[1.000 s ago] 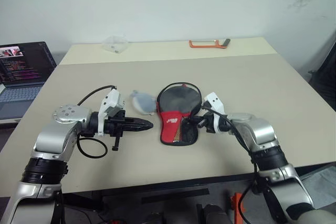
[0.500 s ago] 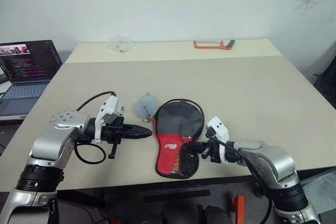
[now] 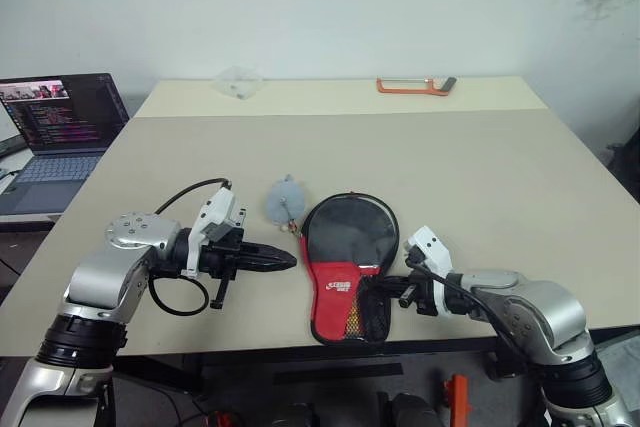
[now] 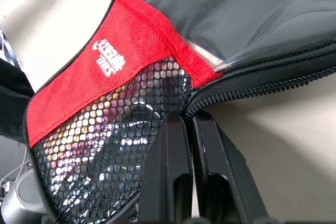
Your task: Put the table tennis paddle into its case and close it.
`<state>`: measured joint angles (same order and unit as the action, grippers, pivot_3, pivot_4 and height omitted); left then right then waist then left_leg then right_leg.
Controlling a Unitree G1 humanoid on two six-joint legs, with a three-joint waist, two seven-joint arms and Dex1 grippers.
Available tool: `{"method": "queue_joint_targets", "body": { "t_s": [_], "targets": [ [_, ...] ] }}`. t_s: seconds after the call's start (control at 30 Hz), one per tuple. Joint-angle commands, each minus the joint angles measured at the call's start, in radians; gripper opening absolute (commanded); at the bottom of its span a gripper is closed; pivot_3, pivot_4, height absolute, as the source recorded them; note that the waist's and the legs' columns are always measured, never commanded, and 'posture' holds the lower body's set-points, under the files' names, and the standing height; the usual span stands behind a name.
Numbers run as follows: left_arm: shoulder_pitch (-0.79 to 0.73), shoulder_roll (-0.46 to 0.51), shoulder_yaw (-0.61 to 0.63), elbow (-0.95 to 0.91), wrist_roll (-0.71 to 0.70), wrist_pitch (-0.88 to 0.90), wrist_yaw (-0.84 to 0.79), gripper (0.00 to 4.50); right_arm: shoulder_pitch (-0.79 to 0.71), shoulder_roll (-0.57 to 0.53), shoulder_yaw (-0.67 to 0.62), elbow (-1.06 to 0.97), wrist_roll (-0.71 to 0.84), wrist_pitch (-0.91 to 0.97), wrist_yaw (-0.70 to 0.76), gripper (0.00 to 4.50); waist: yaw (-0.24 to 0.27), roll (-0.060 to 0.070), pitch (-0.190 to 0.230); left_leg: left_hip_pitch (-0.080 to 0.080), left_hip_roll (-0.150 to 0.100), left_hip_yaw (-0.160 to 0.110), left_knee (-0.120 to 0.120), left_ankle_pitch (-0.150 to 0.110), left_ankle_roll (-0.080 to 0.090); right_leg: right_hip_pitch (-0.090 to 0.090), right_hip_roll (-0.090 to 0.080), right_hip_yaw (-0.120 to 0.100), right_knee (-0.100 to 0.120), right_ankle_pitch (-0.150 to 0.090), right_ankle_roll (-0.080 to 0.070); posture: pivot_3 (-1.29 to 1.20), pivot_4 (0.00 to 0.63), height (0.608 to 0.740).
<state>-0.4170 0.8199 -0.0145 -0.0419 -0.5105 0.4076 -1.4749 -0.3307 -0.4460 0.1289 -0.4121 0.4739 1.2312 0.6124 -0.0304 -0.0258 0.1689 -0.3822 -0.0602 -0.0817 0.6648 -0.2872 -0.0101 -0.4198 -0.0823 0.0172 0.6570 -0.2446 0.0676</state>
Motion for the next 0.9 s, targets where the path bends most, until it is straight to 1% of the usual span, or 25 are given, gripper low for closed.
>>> {"method": "queue_joint_targets", "body": {
  "t_s": [0.03, 0.23, 0.37, 0.43, 0.53, 0.63, 0.8, 0.9],
  "targets": [
    [0.004, -0.002, 0.006, -0.039, -0.026, 0.002, -0.008, 0.00, -0.001, -0.046, -0.015, -0.006, 0.020, 0.006, 0.015, 0.01, 0.001, 0.000, 0.000, 0.000, 0.000, 0.000, 0.000, 0.000, 0.000, 0.000, 0.000, 0.000, 0.000, 0.000, 0.000, 0.00, 0.150, 0.740],
    [-0.003, -0.014, -0.005, -0.042, -0.019, 0.004, 0.003, 0.00, -0.021, -0.079, -0.021, 0.003, 0.029, -0.005, 0.008, 0.01, 0.001, 0.000, 0.000, 0.000, 0.000, 0.000, 0.000, 0.000, 0.000, 0.000, 0.000, 0.000, 0.000, 0.000, 0.000, 0.00, 0.150, 0.740],
    [-0.011, -0.022, -0.009, -0.038, -0.014, 0.001, 0.012, 0.00, -0.030, -0.063, -0.028, 0.009, 0.031, -0.005, -0.008, 0.01, 0.001, 0.000, 0.000, 0.000, 0.000, 0.000, 0.000, 0.000, 0.000, 0.000, 0.000, 0.000, 0.000, 0.000, 0.000, 0.00, 0.150, 0.740],
    [-0.017, -0.028, -0.009, -0.035, -0.011, -0.002, 0.022, 0.00, -0.037, -0.041, -0.055, 0.011, 0.037, 0.006, -0.029, 0.01, 0.001, 0.000, 0.000, 0.000, 0.000, 0.000, 0.001, 0.000, 0.000, 0.000, 0.000, 0.000, 0.000, 0.000, 0.000, 0.00, 0.150, 0.740],
    [-0.016, -0.031, -0.007, -0.039, -0.011, -0.001, 0.035, 0.00, -0.045, -0.020, -0.096, 0.002, 0.045, 0.023, -0.063, 0.68, 0.001, 0.000, 0.000, 0.000, 0.000, 0.000, 0.001, 0.000, 0.000, 0.000, 0.000, 0.000, 0.001, 0.000, 0.000, 0.00, 0.150, 0.740],
    [-0.012, -0.031, -0.002, -0.045, -0.012, 0.002, 0.049, 0.00, -0.042, -0.023, -0.120, -0.034, 0.055, 0.044, -0.083, 1.68, 0.001, 0.000, 0.000, 0.000, 0.000, 0.000, 0.001, 0.000, 0.000, 0.000, 0.000, 0.000, 0.001, 0.000, 0.000, 0.00, 0.150, 0.740],
    [0.000, -0.032, 0.006, -0.058, -0.019, 0.011, 0.080, 0.00, -0.023, -0.067, -0.139, -0.141, 0.102, 0.099, -0.078, 3.44, 0.001, 0.000, 0.000, 0.000, 0.000, 0.000, 0.001, 0.000, 0.000, 0.000, 0.000, 0.000, 0.001, 0.000, 0.000, 0.00, 0.150, 0.740],
    [0.009, -0.032, 0.014, -0.068, -0.025, 0.018, 0.098, 0.00, -0.044, -0.122, -0.161, -0.179, 0.133, 0.097, -0.043, 4.49, 0.001, 0.000, 0.000, 0.000, 0.000, 0.000, 0.001, 0.000, 0.000, 0.000, 0.000, 0.000, 0.001, 0.000, 0.000, 0.00, 0.150, 0.740]
  ]
}}
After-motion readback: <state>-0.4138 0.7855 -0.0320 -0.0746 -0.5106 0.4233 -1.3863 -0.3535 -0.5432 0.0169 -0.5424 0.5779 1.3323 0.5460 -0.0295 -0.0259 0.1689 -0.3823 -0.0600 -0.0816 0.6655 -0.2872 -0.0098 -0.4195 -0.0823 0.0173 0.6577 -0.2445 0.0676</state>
